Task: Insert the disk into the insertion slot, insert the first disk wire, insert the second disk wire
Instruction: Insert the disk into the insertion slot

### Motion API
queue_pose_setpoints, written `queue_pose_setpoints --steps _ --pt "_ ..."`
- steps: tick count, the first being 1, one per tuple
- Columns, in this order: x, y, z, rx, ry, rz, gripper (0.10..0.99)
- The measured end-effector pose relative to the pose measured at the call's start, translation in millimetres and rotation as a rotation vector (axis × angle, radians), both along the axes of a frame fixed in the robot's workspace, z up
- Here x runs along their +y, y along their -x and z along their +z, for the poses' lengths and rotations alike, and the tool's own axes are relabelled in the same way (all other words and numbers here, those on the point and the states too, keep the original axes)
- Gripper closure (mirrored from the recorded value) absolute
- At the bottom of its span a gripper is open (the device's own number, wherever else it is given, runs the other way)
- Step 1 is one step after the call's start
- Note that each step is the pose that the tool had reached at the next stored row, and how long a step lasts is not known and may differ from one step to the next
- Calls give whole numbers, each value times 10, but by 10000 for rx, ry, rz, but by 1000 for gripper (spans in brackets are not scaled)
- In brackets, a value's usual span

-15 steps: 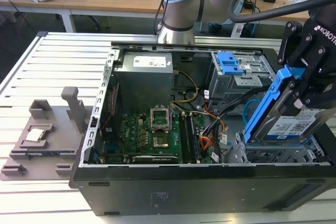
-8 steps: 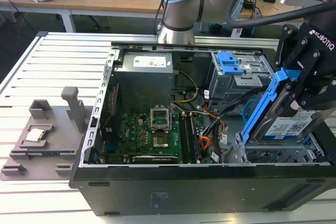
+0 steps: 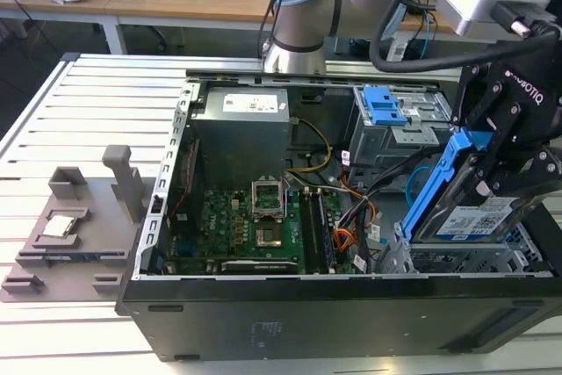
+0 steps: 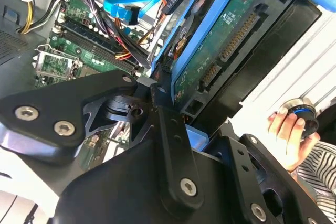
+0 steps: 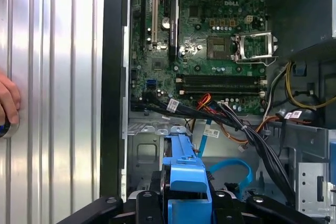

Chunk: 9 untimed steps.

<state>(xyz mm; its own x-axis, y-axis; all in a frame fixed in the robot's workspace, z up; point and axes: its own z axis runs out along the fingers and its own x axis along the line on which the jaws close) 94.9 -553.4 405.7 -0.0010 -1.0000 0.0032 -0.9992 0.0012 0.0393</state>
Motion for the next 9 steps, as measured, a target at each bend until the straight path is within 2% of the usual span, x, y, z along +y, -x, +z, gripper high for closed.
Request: queue_pose_setpoints --steps 1,7,9 --pt "0 0 -40 0 1 0 722" --pt "0 0 -165 0 0 0 722" --pt "0 0 -237 0 0 0 722"
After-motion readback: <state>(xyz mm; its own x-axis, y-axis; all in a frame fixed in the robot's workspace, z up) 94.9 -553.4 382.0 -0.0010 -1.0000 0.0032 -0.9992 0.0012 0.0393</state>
